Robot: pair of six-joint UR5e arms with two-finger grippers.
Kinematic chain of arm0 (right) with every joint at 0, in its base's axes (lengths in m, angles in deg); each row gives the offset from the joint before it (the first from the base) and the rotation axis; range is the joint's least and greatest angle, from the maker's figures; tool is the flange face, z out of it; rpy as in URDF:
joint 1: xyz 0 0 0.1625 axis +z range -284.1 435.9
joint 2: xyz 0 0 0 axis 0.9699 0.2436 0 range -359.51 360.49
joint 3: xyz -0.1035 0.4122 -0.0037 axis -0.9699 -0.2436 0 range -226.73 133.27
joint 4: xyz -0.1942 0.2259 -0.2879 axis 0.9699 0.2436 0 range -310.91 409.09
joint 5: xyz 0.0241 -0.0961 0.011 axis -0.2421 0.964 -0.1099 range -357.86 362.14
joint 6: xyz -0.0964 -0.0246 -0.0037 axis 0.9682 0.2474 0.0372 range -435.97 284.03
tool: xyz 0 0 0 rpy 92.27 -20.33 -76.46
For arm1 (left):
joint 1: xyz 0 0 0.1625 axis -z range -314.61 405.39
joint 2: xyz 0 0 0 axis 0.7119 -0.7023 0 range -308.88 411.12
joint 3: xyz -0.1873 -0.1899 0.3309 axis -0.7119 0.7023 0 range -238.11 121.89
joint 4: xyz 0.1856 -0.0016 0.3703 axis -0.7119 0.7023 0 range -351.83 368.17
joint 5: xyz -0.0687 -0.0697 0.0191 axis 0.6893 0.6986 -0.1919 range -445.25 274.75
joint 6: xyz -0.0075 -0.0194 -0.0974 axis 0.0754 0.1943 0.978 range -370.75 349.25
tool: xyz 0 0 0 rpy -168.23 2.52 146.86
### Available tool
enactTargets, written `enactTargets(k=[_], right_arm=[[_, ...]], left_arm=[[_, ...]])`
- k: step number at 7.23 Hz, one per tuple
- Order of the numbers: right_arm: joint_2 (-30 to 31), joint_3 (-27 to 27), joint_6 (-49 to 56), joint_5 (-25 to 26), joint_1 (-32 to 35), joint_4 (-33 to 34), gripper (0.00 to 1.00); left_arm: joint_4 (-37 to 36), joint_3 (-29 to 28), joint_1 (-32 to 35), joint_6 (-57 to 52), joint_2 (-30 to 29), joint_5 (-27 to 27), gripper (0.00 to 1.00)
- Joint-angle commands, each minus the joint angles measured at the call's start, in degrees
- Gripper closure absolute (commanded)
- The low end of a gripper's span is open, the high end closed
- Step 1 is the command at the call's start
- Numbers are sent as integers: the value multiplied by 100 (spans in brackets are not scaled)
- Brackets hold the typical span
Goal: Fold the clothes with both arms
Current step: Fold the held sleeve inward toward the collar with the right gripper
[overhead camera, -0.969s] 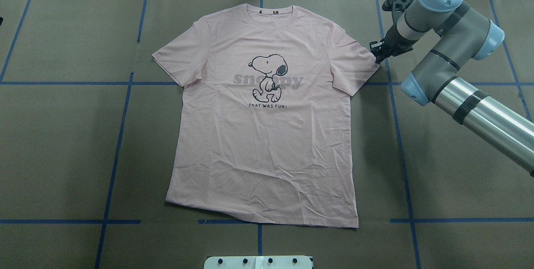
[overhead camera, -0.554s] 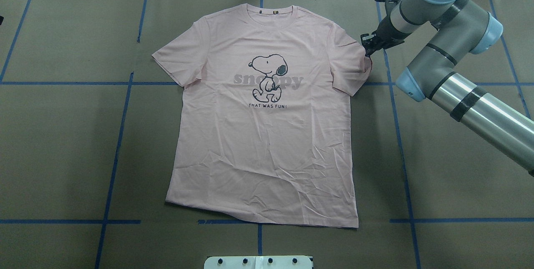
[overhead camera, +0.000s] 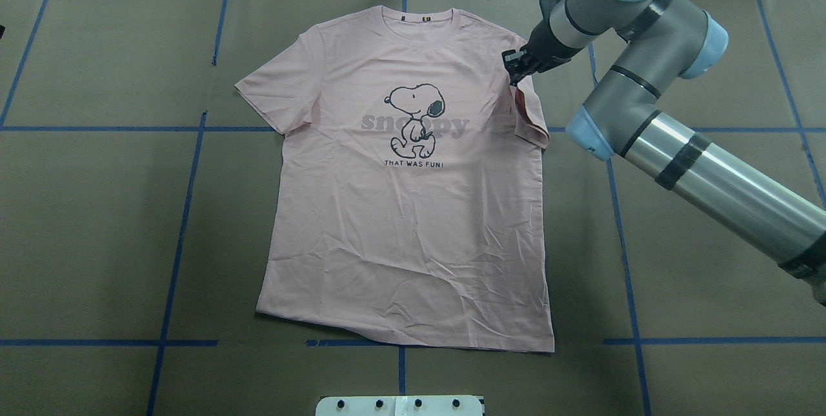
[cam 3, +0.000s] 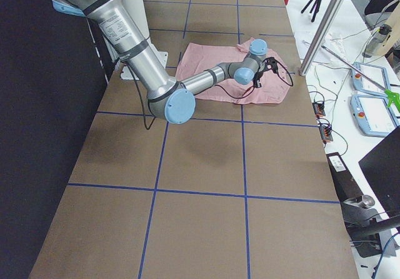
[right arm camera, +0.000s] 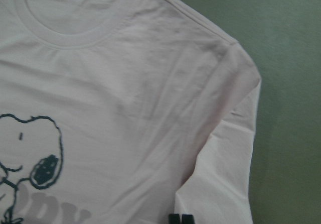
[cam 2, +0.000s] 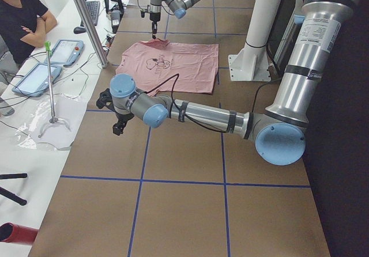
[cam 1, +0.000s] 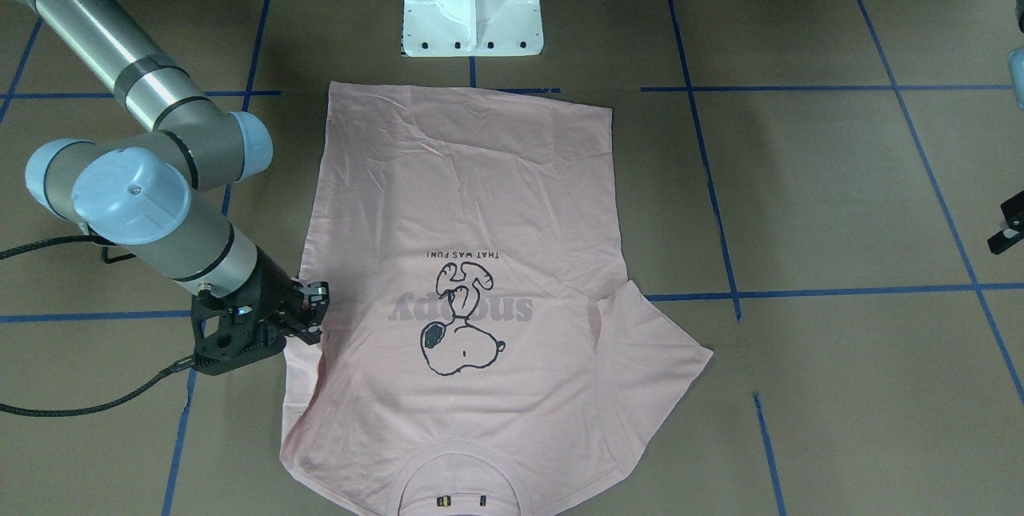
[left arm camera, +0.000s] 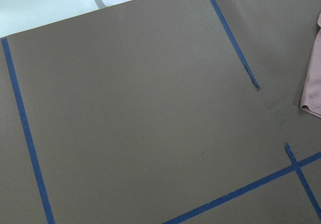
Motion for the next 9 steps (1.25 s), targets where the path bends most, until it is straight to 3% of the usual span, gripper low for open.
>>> enactTargets(k=[1,3,4,5,7,8,9], right_arm=[[-1124,-1161,-62,453,-177,5,100],[-1331,-1457,-71,736,-310,-30,100],[-1323,-1449,-71,954,-467,-109,1],[-1201,-1449,-210,1339,-642,-440,0],[-1191,-1335,-893,1291,-627,-400,0],[-1147,-1013,-1236,881,-566,122,0],[-1121,-357,-1248,486,-426,1311,0]], left_arm=[[7,-6,0,-30,7,0,0],[7,-15,0,-12,-2,0,0],[7,-15,0,5,-2,0,0],[7,-15,0,5,-11,-9,0],[-11,-59,-35,188,-150,-53,0],[-11,-24,-392,1104,-421,-227,0],[-11,80,-917,2087,-737,-951,0]])
